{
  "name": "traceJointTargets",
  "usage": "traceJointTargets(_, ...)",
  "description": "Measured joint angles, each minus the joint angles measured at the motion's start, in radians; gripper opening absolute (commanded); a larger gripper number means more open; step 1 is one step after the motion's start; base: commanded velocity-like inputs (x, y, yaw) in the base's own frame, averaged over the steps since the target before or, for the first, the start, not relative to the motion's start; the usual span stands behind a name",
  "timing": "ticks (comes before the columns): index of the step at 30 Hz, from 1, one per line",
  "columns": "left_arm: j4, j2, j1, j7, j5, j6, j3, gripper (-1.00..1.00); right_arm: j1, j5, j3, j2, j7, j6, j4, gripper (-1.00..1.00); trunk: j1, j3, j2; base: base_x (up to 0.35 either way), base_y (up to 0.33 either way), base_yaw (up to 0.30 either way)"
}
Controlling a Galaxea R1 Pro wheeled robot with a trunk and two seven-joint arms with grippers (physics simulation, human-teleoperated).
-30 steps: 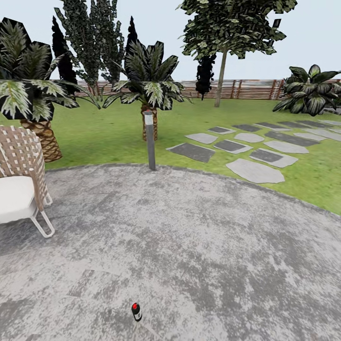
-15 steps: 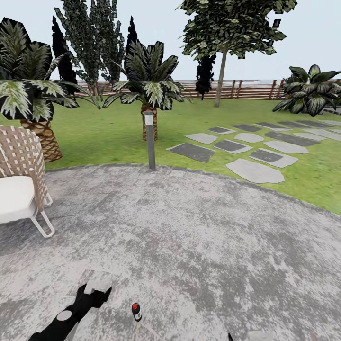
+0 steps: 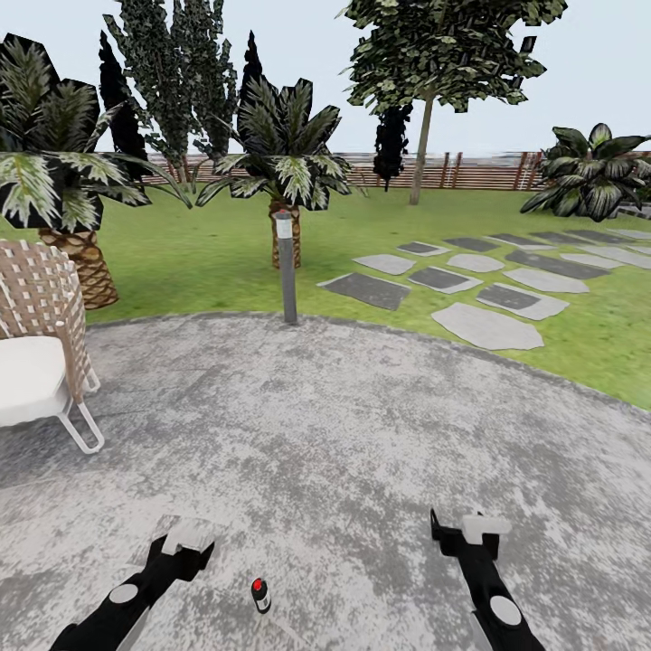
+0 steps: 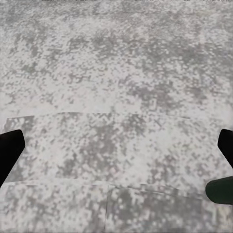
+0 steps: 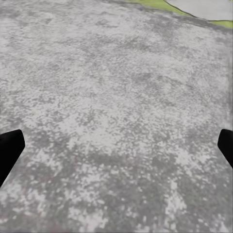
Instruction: In the garden, pick up the pesticide atomizer on the floor and spray pesticide onto both trees until each tree trunk is fully covered.
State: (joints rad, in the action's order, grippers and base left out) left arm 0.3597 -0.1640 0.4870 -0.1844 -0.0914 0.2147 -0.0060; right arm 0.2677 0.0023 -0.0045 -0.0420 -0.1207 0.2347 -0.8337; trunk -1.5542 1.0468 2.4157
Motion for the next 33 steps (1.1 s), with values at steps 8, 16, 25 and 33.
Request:
traceJointTargets(8, 0.008, 0.002, -0.001, 0.000, 0.001, 0.001, -0.002, 1.00, 0.000, 0.000, -0.001, -0.002, 0.001, -0.001, 0.001, 1.00, 0.000, 0.000, 0.000, 0.000, 0.000, -0.212)
traceJointTargets(16, 0.009, 0.002, -0.001, 0.000, 0.002, 0.002, -0.002, 1.00, 0.000, 0.001, -0.001, -0.002, 0.001, -0.001, 0.003, 1.00, 0.000, 0.000, 0.000, 0.000, 0.000, -0.260)
traceJointTargets(25, 0.010, 0.000, -0.001, 0.000, 0.002, 0.002, -0.001, 1.00, 0.000, 0.001, -0.001, -0.002, 0.001, -0.001, 0.004, 1.00, 0.000, 0.000, 0.000, -0.051, 0.006, -0.262)
traceJointTargets(33, 0.010, -0.001, 0.000, 0.000, 0.001, 0.002, 0.000, 1.00, 0.000, 0.000, -0.003, -0.002, 0.001, -0.001, 0.006, 1.00, 0.000, 0.000, 0.000, -0.229, 0.159, -0.262)
